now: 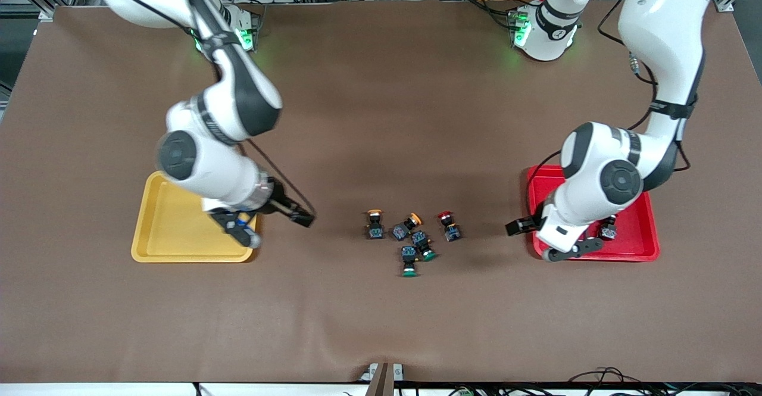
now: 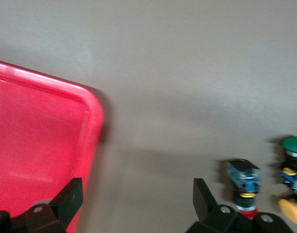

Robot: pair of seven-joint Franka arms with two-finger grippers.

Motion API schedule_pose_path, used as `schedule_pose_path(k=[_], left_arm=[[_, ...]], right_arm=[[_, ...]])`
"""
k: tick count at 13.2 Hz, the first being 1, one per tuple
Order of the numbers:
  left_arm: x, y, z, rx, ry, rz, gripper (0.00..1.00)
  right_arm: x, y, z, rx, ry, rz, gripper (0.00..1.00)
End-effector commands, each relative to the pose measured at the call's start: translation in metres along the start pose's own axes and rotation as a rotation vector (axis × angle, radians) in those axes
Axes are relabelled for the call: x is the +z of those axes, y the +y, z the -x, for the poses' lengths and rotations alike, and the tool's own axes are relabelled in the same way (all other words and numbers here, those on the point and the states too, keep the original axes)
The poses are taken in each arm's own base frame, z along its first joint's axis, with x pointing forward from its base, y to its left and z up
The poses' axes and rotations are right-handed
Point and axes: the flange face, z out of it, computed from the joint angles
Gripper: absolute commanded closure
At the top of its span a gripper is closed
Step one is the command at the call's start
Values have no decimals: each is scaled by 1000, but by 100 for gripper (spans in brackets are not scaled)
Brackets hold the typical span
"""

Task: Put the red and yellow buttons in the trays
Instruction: 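Reach both grippers into the button pile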

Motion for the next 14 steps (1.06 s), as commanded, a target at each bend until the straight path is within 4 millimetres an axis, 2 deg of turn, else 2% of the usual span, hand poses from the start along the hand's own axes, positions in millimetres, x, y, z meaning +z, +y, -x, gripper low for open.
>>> schedule_pose_path(k=[1,2,4,5,6,8,9,11,14], left_arm=[[18,31,1,-50,6,58,0],[27,34,2,-81,10,73,0],[45,49,9,-101,22,92,0],[50,53,10,-103,28,100,0],[55,59,14,-98,27,100,0],[60,60,16,-98,23,99,0],[61,60,16,-97,23,97,0],[67,67,23,-88,12,93,0],[75,73,29,-81,4,91,0]], right_arm=[[63,-33,44,11,21,-34,0],[79,-38,55,-11,36,-26,0],[97,-42,66,-44,48,-3,0],[105,-56,84,-64,53,-20,0],[114,-63,92,-65,58,-20,0],[146,-75,112,-138,109,15,0],[166,-77,113,-178,144,39,0],[194,-76,109,-231,188,75,0],[215,-76,113,-301,231,109,0]])
